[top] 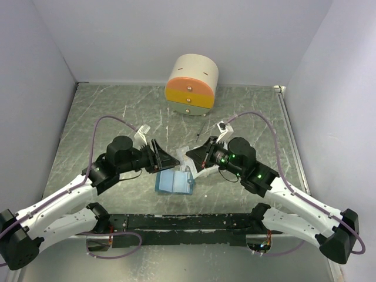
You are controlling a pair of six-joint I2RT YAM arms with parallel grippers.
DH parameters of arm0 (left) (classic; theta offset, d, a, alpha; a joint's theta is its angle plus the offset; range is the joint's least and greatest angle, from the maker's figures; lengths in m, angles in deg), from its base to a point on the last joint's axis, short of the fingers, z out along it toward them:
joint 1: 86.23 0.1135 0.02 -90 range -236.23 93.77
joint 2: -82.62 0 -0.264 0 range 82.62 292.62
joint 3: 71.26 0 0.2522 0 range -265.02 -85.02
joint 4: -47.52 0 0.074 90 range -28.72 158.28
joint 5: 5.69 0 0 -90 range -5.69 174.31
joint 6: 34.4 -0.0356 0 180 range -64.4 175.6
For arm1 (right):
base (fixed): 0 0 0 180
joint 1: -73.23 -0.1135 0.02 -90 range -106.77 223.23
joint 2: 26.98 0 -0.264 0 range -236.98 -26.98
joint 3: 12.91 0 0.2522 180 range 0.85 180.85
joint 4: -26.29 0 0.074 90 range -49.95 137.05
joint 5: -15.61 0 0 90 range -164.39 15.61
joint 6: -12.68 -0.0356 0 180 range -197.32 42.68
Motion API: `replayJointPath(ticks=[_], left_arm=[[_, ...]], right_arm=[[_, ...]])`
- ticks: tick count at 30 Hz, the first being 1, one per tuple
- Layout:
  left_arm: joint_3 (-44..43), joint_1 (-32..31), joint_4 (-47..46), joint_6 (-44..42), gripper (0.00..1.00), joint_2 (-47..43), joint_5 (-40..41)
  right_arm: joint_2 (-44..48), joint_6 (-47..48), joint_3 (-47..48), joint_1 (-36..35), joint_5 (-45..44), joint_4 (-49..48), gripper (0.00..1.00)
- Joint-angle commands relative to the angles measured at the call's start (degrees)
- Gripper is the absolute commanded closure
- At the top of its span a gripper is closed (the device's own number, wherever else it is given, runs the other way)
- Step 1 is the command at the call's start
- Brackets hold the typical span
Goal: Put the credit cards into the card holder
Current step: Pick up the credit card from the storage box.
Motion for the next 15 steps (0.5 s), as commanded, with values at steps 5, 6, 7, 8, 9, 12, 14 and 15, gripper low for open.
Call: replayJointPath(ticks=[5, 6, 7, 8, 9, 12, 14, 15], left_arm=[[3.53, -0.3, -12.5, 4.27, 0.56, -0.38, -5.45], [3.88, -0.34, -12.76, 4.46, 0.64, -0.58, -5.34], [4.38, -0.35, -13.13, 4.68, 0.72, -1.0, -5.17], [5.01, -0.35, -13.72, 5.01, 0.78, -1.57, -5.06], [5.52, -0.35, -14.13, 5.25, 0.84, -2.11, -4.68], [6.44, -0.35, -14.53, 5.02, 0.93, -3.38, -3.62], [6.47, -0.35, -14.06, 4.63, 0.93, -3.33, -3.55], [6.54, -0.35, -14.26, 4.45, 0.93, -3.08, -3.65]], right_arm=[[-0.29, -8.33, -4.15, -0.18, 7.28, -12.22, 1.0], [-0.32, -8.34, -4.37, -0.14, 7.11, -12.02, 1.0], [-0.18, -8.34, -4.55, -0.14, 6.8, -11.81, 1.0], [-0.12, -8.3, -4.74, -0.16, 6.58, -11.59, 0.99], [0.05, -8.26, -4.92, -0.14, 6.35, -11.14, 0.99], [0.04, -8.5, -5.51, -0.11, 6.12, -10.94, 0.96], [-0.54, -8.33, -5.67, -0.13, 7.07, -10.76, 0.92], [-0.9, -7.99, -5.52, -0.13, 7.06, -9.88, 0.88]])
